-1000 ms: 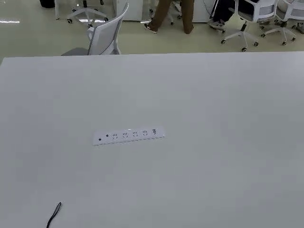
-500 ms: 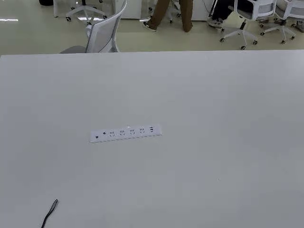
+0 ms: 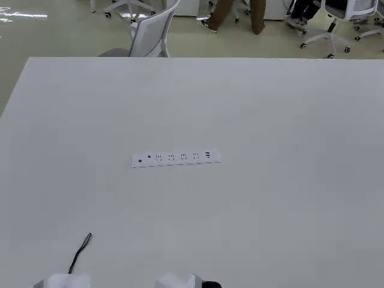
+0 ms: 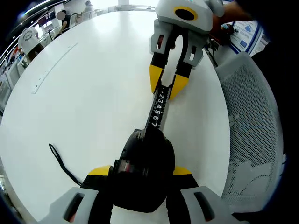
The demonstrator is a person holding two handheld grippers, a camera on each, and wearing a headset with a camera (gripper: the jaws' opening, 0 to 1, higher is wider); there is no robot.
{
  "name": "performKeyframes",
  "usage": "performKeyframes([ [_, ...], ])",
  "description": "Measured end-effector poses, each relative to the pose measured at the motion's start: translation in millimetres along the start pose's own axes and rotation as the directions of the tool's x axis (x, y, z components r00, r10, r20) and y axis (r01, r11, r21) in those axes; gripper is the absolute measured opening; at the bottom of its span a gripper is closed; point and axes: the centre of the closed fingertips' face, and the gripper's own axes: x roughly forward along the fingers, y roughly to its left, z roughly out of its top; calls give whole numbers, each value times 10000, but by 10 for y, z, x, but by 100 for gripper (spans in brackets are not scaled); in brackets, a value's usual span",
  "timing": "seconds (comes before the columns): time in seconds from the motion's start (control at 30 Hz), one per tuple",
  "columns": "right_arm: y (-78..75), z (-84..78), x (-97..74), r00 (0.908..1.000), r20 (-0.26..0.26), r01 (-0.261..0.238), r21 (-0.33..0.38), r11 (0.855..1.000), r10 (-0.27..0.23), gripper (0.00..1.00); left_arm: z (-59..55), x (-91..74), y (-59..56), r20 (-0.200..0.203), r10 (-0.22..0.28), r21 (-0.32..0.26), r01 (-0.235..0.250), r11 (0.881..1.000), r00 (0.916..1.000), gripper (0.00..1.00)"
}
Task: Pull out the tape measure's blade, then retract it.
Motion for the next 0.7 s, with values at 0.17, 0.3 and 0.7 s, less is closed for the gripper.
performKeyframes([
  [0.17,-8,4,-10,10000,35,28,-80,10000,-28,13,-2,-6,1,-5,8,-46,-8,10000,10000,42],
  [0.3,-15,-6,-30,10000,14,28,-194,9998,-28,13,-2,-5,0,-51,36,-83,-36,10000,10000,41],
  [0.7,-123,-306,-277,9992,-344,187,-186,9997,-193,13,10,-1,7,-31,152,-291,-152,9995,9999,41],
])
